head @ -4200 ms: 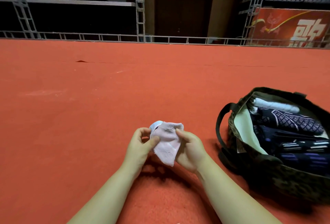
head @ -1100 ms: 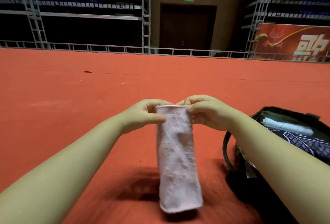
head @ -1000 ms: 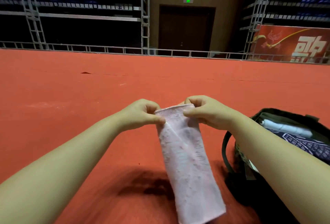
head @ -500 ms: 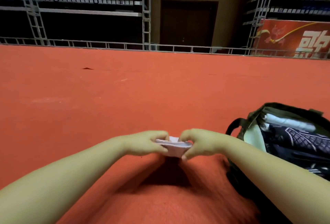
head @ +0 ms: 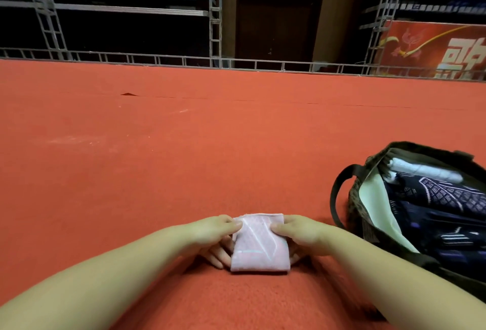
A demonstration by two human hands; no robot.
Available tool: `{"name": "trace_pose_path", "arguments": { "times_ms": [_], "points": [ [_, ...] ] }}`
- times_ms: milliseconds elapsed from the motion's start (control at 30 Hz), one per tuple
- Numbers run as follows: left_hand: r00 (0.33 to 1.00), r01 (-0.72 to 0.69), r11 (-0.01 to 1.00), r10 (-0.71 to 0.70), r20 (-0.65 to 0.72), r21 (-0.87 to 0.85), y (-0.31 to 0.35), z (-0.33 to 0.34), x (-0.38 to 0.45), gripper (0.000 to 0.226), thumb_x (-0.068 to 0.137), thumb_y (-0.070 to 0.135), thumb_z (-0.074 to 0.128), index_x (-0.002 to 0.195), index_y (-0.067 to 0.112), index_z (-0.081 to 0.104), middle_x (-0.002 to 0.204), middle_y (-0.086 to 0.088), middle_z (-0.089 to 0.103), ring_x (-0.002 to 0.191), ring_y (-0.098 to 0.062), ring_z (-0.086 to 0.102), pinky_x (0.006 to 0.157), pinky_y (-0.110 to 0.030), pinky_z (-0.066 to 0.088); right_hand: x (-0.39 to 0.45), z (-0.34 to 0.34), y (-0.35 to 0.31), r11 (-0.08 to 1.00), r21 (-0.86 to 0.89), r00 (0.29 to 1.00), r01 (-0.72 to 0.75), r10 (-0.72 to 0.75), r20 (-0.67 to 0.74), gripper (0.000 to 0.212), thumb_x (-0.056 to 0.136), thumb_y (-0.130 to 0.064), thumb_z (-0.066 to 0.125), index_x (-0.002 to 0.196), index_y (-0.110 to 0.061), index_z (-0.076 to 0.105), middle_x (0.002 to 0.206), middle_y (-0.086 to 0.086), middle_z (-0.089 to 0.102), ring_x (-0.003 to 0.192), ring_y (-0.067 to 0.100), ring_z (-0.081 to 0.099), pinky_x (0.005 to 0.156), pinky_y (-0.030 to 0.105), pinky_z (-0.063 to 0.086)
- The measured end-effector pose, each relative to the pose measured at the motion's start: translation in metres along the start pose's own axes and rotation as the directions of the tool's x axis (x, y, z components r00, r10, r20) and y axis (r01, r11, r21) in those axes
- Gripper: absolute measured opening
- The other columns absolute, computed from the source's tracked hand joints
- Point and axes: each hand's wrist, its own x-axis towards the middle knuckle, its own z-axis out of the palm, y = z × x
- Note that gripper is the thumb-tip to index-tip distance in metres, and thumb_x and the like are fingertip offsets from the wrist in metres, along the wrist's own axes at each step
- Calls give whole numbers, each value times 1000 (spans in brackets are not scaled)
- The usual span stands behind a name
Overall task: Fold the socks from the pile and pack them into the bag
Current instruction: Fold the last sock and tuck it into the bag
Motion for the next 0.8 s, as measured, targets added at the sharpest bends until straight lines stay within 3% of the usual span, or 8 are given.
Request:
{"name": "trace_pose_path", "arguments": {
  "times_ms": [100, 200, 267, 367, 533, 600, 700, 800],
  "points": [
    [987, -18, 997, 29, -156, 76, -7, 1, 7, 51, 93, 37, 53, 135, 28, 27, 97, -9, 59, 71, -20, 63, 59, -28, 51, 19, 8, 0, 968, -243, 967, 64, -120, -223, 27, 99, -28, 40, 113, -18, 61, 86, 4, 62, 69, 17, 59, 61, 30, 53],
    [909, -125, 833, 313, -274, 539, -15, -1, 9, 79, 75, 57, 51, 146, 34, 25, 140, -7, 41, 124, -23, 45, 104, -34, 37, 37, 14, 1, 866, -497, 901, -55, -172, -399, 34, 95, -38, 47, 111, -10, 56, 111, 7, 63, 97, 23, 58, 74, 30, 40],
    [877, -252, 610, 472, -90, 751, -16, 5, 3, 68, 81, 62, 38, 145, 37, 30, 156, 3, 18, 144, -17, 14, 117, -36, 13, 43, 19, 4, 853, -512, 854, -106, -185, -486, 39, 92, -40, 52, 113, -7, 49, 115, 12, 61, 105, 29, 57, 72, 29, 34],
    [941, -305, 502, 291, 174, 809, -22, 12, 1, 45, 102, 45, 22, 146, 41, 25, 159, 14, 3, 145, -9, -11, 117, -44, -11, 37, 23, 7, 866, -497, 790, -60, -263, -554, 34, 86, -39, 59, 101, -13, 44, 97, 6, 62, 91, 28, 58, 68, 32, 37],
    [941, -320, 499, 264, 210, 805, -23, 10, 5, 43, 105, 33, 15, 146, 43, 22, 159, 12, -1, 144, -8, -14, 115, -48, -15, 0, 18, 34, 689, -588, 707, 424, -658, -260, 34, 71, -55, 59, 80, -23, 64, 99, -15, 51, 99, -3, 47, 88, 16, 37],
    [934, -329, 443, 279, 221, 834, -25, 9, 6, 48, 104, 19, 22, 147, 40, 22, 160, 9, -1, 145, -12, -13, 115, -50, -13, -8, 16, 44, 596, -687, 755, 415, -647, -104, 42, 67, -64, 59, 88, -29, 68, 111, -22, 49, 110, -8, 41, 95, 10, 29],
    [924, -347, 375, 295, 245, 859, -24, 8, 2, 65, 95, 1, 39, 149, 32, 22, 160, 6, 0, 146, -16, -11, 115, -54, -10, -7, 16, 54, 506, -760, 730, 409, -681, -61, 36, 75, -57, 58, 95, -29, 69, 111, -19, 60, 111, 2, 50, 99, 26, 38],
    [925, -348, 502, 321, 203, 792, -26, 8, 4, 59, 94, 14, 48, 147, 31, 28, 159, 7, 9, 146, -13, -5, 115, -51, -10, -4, 21, 46, 474, -809, 687, 347, -716, -124, 45, 85, -52, 38, 97, -20, 68, 102, -6, 68, 112, 13, 54, 106, 30, 31]
  ]
}}
